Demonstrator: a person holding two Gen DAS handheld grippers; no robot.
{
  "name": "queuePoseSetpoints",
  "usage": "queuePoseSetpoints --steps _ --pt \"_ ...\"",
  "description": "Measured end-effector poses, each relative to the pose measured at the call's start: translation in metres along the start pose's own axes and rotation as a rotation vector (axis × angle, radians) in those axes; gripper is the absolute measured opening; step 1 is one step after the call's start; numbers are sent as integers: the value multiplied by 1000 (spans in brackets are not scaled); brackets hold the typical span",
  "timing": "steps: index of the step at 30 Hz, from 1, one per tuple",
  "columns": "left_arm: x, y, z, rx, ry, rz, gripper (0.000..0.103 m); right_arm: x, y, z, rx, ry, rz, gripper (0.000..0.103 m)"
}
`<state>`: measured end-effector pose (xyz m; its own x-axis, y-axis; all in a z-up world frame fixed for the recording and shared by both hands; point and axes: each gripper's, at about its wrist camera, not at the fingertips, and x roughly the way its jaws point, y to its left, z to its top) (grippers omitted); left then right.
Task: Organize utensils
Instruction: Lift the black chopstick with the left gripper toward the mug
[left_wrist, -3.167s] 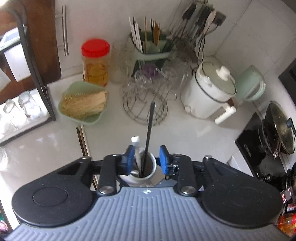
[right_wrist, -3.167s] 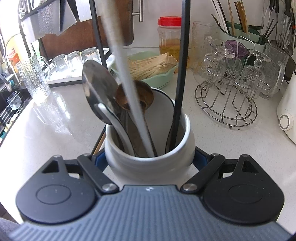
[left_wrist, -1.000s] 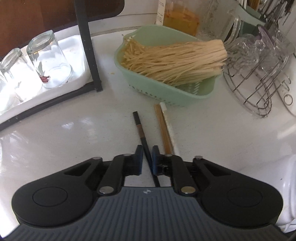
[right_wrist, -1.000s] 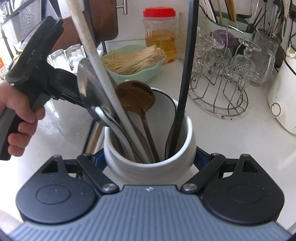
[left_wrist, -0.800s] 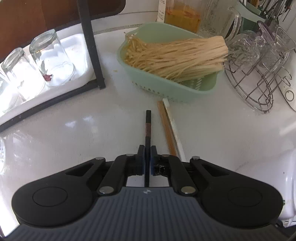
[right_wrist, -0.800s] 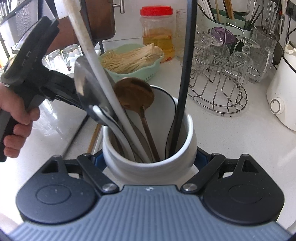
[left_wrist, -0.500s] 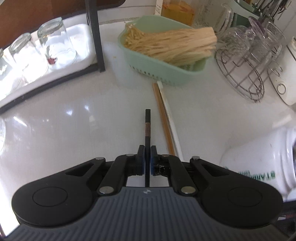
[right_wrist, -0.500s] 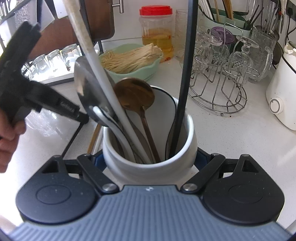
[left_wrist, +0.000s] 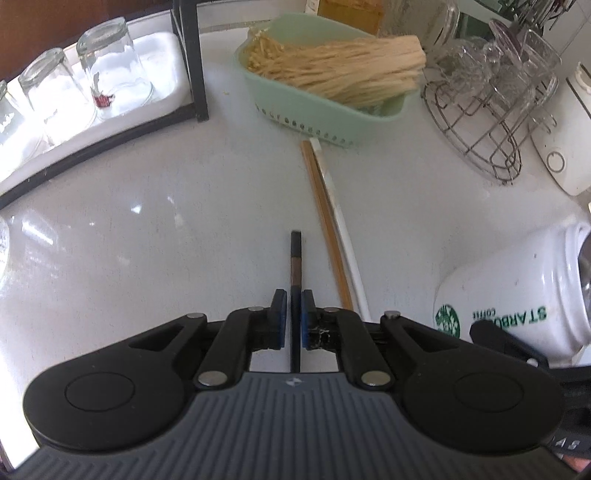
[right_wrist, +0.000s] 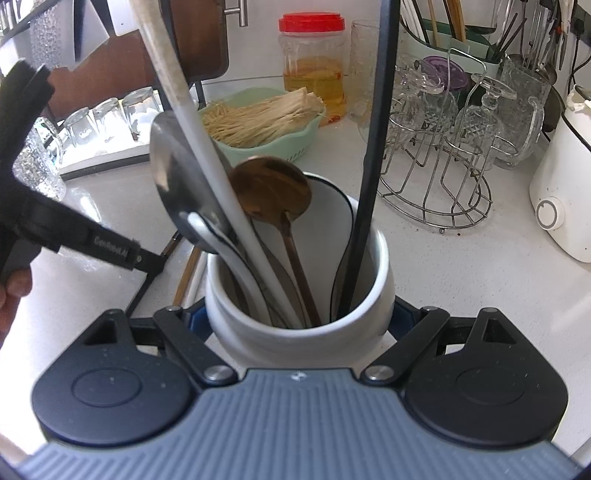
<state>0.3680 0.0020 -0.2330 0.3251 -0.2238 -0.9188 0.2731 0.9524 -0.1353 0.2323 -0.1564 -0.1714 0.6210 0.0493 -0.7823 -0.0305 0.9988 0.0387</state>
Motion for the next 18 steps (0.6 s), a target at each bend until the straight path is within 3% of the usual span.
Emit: queuePoseSetpoints --steps 7,18 --pt "1 -11 11 99 -34 32 12 0 0 -1 8 -1 -6 92" --pt "11 -23 12 174 -9 89 10 2 1 1 3 7 -12 92"
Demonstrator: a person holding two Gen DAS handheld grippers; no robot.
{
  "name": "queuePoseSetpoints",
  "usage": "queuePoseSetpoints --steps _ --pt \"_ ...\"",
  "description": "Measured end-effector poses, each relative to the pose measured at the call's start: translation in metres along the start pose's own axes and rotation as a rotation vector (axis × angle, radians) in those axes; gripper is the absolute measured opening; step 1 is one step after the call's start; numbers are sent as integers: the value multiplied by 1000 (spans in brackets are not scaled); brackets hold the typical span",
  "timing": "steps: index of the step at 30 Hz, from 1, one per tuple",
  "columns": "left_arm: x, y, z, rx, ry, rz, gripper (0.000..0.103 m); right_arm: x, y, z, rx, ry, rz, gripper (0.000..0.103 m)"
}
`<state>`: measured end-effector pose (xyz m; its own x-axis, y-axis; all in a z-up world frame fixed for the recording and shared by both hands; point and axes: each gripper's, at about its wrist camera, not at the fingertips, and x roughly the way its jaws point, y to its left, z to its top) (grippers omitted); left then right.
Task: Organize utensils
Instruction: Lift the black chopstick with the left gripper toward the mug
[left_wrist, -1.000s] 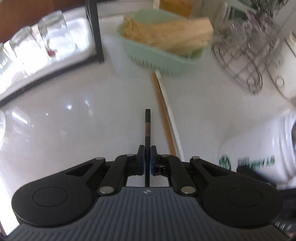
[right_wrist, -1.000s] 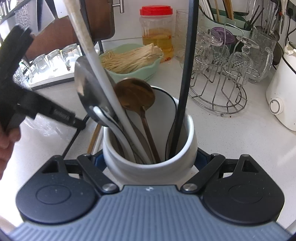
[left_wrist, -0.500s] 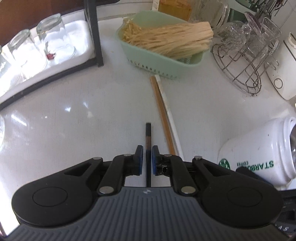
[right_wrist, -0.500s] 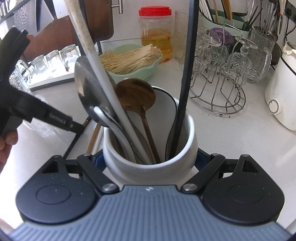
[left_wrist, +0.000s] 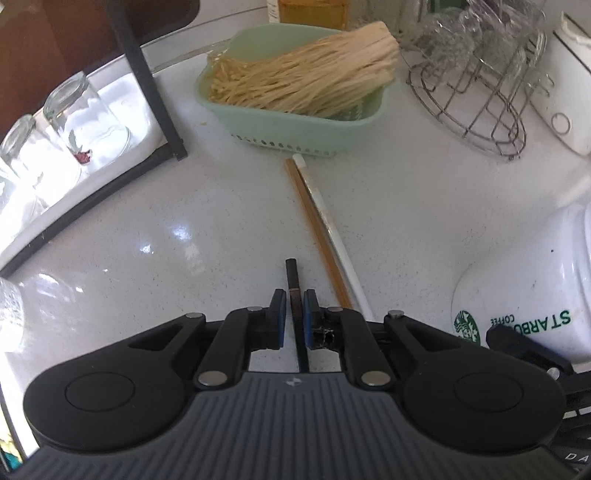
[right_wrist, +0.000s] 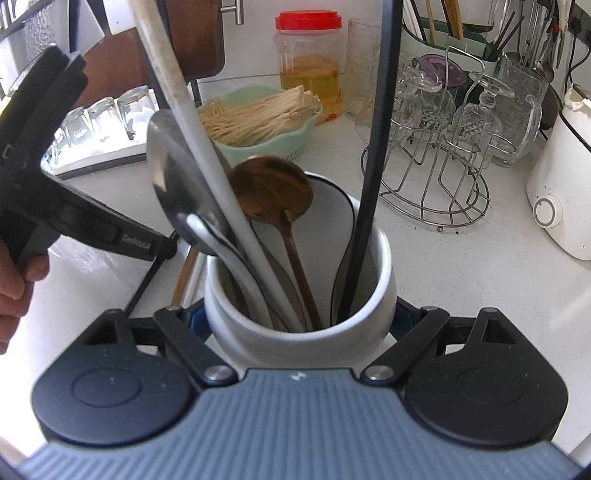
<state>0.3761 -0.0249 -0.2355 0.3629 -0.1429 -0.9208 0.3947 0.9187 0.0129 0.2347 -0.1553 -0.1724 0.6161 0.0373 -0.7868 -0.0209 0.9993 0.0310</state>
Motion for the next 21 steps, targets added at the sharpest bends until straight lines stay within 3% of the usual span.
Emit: queuePoseSetpoints --steps 5,14,21 --pt "-6 -3 0 9 -2 13 7 1 0 0 -4 0 2 92" --pt "-77 -10 -5 -39 -163 15 7 2 -3 2 -19 5 22 92" --pt "-125 -15 -22 -101 -240 -5 7 2 -2 -1 -46 -23 40 92"
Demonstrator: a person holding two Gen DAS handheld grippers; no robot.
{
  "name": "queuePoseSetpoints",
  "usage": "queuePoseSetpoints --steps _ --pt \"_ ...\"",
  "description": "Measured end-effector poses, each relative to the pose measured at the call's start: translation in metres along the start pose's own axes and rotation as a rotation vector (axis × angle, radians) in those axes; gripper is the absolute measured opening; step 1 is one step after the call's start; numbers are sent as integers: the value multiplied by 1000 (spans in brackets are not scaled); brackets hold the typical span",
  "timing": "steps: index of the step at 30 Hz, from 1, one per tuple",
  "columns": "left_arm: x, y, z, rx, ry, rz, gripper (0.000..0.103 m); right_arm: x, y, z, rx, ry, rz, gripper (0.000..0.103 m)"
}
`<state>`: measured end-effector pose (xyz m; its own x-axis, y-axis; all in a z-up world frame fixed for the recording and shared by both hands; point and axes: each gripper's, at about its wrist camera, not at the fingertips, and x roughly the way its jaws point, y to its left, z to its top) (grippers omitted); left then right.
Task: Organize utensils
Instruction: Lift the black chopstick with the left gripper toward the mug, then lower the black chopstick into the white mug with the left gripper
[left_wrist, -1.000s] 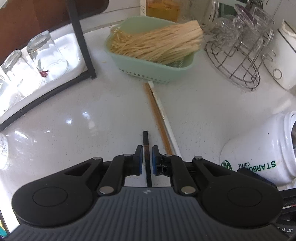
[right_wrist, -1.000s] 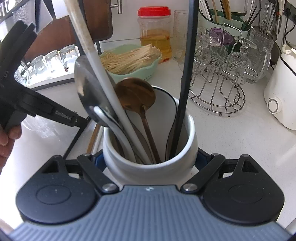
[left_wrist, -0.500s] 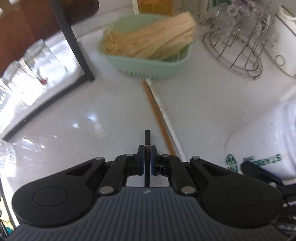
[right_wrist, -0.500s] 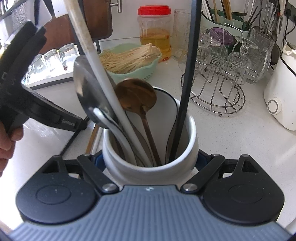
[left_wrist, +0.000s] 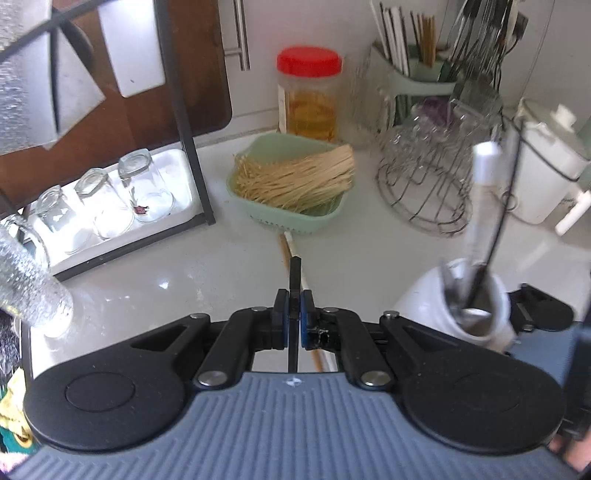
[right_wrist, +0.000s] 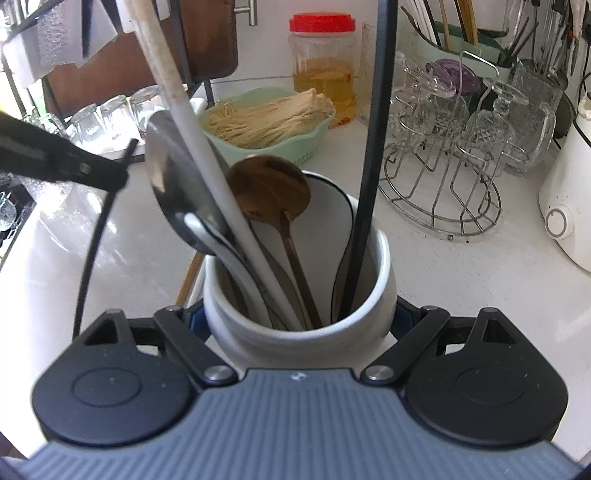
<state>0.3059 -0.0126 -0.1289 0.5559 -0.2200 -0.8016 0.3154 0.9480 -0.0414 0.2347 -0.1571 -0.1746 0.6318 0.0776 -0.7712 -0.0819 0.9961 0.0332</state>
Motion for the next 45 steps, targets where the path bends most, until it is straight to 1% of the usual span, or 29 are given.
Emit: queuePoseSetpoints --steps 2,8,14,18,24,34,38,42,45 --pt "-13 -1 -4 -21 -13 -17 7 0 0 0 -7 -3 5 92" --pt "-53 0 -13 -76 -76 -17 7 -1 0 -1 -14 -10 16 92" --pt "-86 3 -14 -124 -130 -14 6 0 1 -1 -20 -19 21 91" --pt "-104 2 -14 -148 -159 -19 6 0 2 1 -34 -14 24 92" --pt "-123 3 -12 -185 -182 -43 6 1 1 2 -42 -4 33 91" --pt "-171 1 16 -197 -284 -84 6 0 2 -1 -72 -16 68 91" --pt "-191 0 30 -206 -326 -116 6 -1 2 -3 -78 -24 77 91" --pt "-203 2 44 -206 -372 -116 6 -2 3 -5 -79 -33 86 91" --pt "-207 2 55 -210 -392 -136 6 -1 3 -6 -79 -38 86 91"
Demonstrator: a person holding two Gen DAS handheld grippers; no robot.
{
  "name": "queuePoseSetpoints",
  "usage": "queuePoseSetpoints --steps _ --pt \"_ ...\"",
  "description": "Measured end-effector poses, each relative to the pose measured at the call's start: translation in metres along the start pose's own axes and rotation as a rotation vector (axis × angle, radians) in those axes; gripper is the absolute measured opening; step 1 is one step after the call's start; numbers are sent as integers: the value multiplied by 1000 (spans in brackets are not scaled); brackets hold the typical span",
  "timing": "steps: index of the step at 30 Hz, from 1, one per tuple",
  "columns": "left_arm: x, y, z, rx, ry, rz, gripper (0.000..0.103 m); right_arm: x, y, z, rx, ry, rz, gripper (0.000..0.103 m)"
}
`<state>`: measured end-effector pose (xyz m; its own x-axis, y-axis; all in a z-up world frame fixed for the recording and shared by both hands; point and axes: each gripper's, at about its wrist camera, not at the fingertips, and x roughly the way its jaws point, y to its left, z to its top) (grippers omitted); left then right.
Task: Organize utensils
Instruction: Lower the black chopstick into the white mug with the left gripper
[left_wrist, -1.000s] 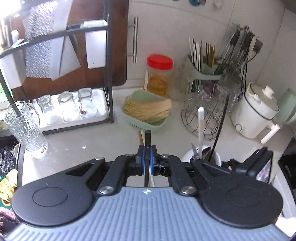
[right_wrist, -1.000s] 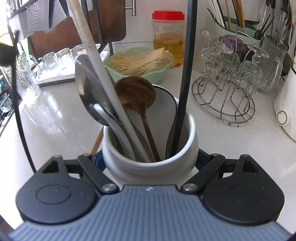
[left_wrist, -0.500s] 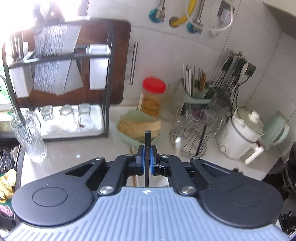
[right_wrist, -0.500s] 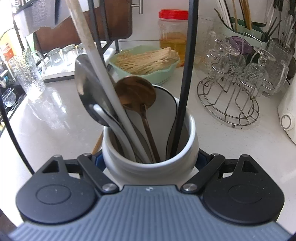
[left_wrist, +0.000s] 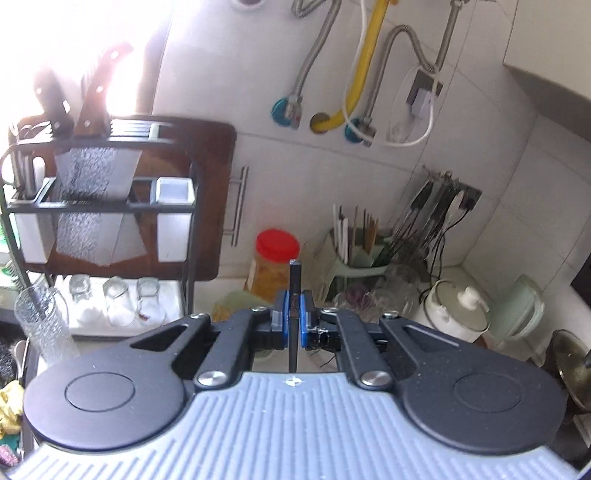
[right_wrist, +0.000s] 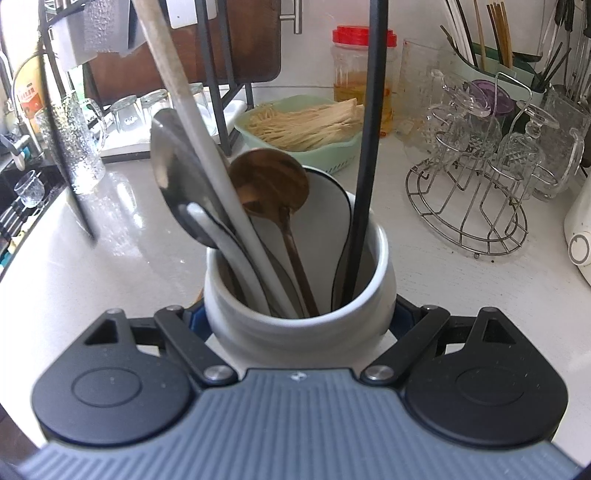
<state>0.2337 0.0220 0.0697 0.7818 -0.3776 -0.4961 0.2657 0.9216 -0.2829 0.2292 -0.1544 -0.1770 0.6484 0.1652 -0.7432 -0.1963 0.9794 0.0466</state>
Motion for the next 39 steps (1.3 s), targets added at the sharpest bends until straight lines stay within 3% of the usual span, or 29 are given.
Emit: queuePoseSetpoints --steps 8,17,28,39 --pt "9 -28 13 32 -35 -72 6 -1 0 -2 -1 -11 0 92" --pt "53 -49 -3 94 -17 -95 6 -2 1 -4 6 -23 0 92" --pt "104 -51 -32 162 170 -127 6 -2 1 -4 11 -26 -2 92" --pt "117 -61 -32 290 367 -158 7 -1 1 -4 7 -36 2 92"
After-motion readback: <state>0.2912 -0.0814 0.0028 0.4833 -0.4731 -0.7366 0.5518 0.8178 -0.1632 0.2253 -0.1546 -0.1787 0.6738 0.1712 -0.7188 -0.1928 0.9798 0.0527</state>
